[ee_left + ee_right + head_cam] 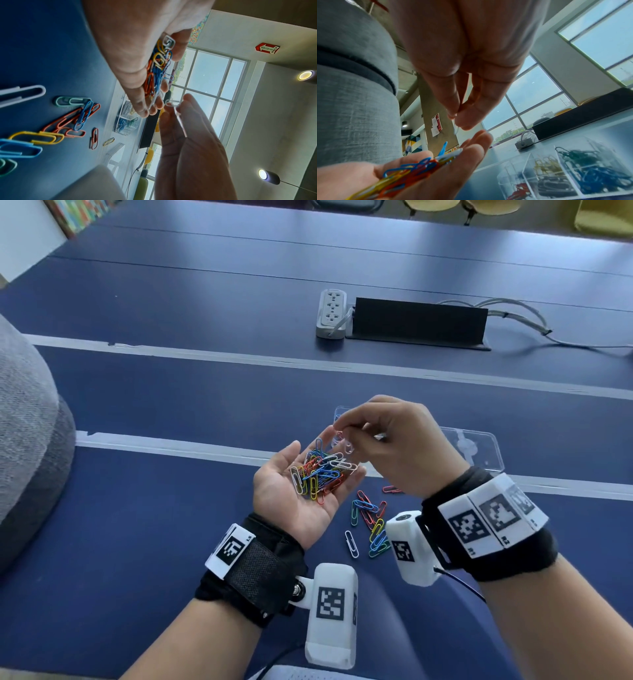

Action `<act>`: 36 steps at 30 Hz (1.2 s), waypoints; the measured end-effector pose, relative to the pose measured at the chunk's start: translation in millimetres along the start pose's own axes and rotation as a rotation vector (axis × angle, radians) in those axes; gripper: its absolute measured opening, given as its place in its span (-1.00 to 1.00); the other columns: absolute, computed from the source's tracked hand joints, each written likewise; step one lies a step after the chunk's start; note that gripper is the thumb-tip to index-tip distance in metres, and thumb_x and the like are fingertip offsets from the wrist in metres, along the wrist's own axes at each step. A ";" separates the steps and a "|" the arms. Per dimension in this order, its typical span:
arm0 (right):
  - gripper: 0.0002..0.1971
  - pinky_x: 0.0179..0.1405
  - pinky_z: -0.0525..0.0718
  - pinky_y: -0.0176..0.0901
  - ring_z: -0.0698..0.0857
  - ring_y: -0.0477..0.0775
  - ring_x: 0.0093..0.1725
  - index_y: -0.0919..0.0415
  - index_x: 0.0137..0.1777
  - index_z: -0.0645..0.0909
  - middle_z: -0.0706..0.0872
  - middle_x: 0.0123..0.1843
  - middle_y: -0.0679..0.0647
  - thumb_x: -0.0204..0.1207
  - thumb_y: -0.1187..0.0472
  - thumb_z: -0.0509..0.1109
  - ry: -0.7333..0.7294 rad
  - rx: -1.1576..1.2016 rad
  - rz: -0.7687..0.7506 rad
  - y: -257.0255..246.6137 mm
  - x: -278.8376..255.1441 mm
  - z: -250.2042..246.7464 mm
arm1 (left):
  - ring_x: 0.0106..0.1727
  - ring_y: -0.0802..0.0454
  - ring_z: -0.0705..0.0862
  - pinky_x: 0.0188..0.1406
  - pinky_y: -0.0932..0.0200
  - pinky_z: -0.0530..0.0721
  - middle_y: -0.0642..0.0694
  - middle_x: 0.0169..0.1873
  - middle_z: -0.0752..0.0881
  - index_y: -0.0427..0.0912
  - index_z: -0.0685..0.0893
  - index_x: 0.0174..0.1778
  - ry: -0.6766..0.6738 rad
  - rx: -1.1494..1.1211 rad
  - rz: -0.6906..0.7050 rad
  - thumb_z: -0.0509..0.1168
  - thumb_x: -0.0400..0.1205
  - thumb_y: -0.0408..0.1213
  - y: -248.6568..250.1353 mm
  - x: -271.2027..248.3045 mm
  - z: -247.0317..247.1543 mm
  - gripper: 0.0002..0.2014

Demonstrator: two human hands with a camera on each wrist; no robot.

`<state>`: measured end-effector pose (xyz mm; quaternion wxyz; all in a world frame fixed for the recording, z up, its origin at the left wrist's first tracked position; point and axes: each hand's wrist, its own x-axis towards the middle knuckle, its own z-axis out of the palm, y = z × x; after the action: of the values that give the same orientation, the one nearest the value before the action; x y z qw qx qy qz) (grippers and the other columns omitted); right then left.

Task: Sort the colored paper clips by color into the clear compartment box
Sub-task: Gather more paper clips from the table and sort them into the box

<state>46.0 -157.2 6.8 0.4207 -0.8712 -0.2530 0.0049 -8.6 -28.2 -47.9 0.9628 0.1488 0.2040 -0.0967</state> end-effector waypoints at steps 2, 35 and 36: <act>-0.75 -0.26 0.55 -0.47 0.65 -0.15 -0.39 0.05 -0.16 0.78 0.67 -0.27 -0.09 0.41 0.41 0.37 -0.059 -0.030 0.011 0.7 -0.3 -2.1 | 0.19 -0.35 0.68 0.13 -0.37 0.62 -0.43 0.18 0.70 -0.39 0.66 0.22 -0.006 -0.013 -0.005 0.04 0.68 -0.14 0.6 -0.6 0.0 -0.55; -0.89 -0.07 0.61 -0.27 0.63 -0.03 -0.27 0.08 -0.10 0.77 0.71 -0.28 0.02 0.41 0.26 0.47 -0.002 -0.280 0.211 39.8 36.8 -8.8 | 0.14 -0.33 0.72 0.15 -0.34 0.61 -0.41 0.14 0.72 -0.31 0.66 0.17 -0.015 -0.068 0.035 0.02 0.68 -0.13 3.5 6.2 -11.0 -0.59; -0.89 -0.05 0.63 -0.25 0.65 0.01 -0.23 0.08 -0.10 0.78 0.75 -0.24 0.05 0.41 0.25 0.47 -0.035 -0.307 0.233 41.0 37.1 -5.3 | 0.16 -0.33 0.71 0.15 -0.34 0.61 -0.41 0.13 0.72 -0.31 0.66 0.16 -0.015 -0.069 0.035 0.02 0.68 -0.13 4.6 5.6 -11.1 -0.59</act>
<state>97.4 -165.8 -12.3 0.2749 -0.9483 -0.1555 0.0303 -6.6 -21.0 -58.8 0.9704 0.1184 0.1973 -0.0739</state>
